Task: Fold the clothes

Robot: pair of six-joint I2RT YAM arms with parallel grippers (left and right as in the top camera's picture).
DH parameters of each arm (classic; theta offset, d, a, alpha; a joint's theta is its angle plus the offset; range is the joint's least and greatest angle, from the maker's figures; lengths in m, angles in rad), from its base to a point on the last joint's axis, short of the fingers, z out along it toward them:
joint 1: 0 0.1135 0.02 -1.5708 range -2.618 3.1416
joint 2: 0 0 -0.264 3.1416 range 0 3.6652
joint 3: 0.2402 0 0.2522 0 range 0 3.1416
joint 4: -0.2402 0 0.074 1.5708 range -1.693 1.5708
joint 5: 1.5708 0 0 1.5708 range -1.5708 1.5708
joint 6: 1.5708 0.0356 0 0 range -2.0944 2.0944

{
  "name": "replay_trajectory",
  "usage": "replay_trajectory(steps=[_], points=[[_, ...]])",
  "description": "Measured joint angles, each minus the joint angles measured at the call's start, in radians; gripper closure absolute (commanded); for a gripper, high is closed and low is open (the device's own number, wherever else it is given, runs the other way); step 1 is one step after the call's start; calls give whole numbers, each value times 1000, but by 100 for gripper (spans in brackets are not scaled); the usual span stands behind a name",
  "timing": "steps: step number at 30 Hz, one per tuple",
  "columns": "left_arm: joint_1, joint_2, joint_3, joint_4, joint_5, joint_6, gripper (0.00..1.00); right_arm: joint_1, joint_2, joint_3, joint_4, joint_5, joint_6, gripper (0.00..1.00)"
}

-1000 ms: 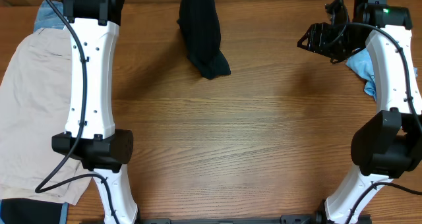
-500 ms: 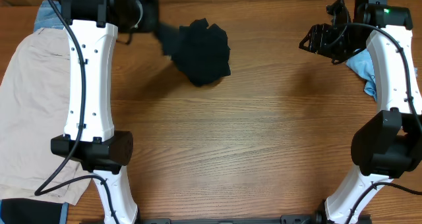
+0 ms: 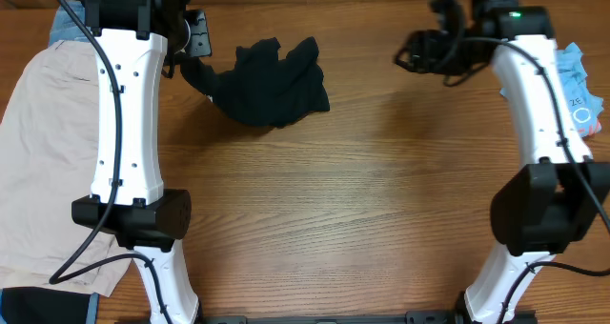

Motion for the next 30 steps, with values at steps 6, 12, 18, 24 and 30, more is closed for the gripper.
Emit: replay_trajectory(steps=[6, 12, 18, 24, 30], points=[[0, 0, 0, 0, 0, 17, 96, 149, 22, 0, 247, 15, -4, 25], [0, 0, -10, 0, 0, 21, 96, 229, 154, 0, 413, 37, -3, 23], [0, 0, -45, 1, 0, 24, 96, 262, 322, -2, 570, 48, 0, 18], [0, 0, -101, 6, 0, 24, 96, 280, 386, -6, 701, 51, 55, 20], [0, 0, -146, 43, 0, 24, 96, 282, 387, -6, 724, 51, 90, 27]])
